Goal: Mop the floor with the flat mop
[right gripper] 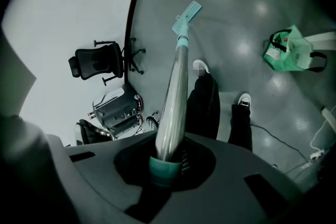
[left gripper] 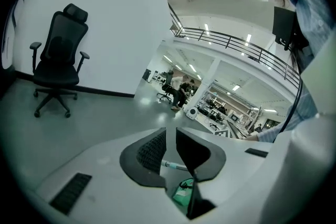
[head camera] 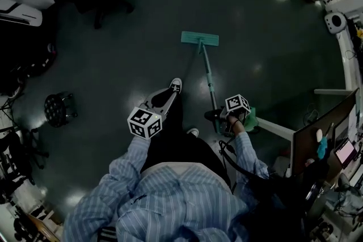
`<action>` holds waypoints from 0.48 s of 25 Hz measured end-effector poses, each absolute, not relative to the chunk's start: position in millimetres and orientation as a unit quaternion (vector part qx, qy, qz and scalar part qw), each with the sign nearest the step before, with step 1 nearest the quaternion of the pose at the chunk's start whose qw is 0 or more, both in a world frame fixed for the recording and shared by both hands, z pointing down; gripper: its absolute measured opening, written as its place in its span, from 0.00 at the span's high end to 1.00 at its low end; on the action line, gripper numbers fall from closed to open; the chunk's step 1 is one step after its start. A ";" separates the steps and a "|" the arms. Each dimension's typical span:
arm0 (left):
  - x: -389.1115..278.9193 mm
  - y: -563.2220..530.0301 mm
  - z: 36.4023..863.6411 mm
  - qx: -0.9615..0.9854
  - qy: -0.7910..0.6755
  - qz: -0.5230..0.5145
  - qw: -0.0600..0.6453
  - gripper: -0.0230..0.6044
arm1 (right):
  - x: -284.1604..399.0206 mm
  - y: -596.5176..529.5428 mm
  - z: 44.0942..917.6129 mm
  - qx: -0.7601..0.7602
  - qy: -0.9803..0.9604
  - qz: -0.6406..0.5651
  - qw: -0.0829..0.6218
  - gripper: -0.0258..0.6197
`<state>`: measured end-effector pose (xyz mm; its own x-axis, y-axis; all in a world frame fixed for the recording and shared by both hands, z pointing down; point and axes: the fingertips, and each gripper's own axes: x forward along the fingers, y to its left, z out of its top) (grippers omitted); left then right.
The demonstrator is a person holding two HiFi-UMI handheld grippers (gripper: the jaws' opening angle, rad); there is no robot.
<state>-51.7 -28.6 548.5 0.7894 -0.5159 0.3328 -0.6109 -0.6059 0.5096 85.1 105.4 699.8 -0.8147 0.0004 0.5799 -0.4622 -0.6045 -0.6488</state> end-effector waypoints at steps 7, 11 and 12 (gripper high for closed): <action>-47.2 59.3 531.6 0.903 -0.312 0.066 0.288 0.87 | 85.0 228.9 688.0 0.261 -0.424 0.853 0.155 0.91; -42.3 107.5 519.3 0.902 -0.316 0.054 0.288 0.87 | 95.2 289.5 681.4 0.256 -0.421 0.853 0.173 0.91; -39.4 118.4 517.3 0.904 -0.314 0.054 0.286 0.87 | 98.1 303.4 679.7 0.255 -0.421 0.852 0.178 0.91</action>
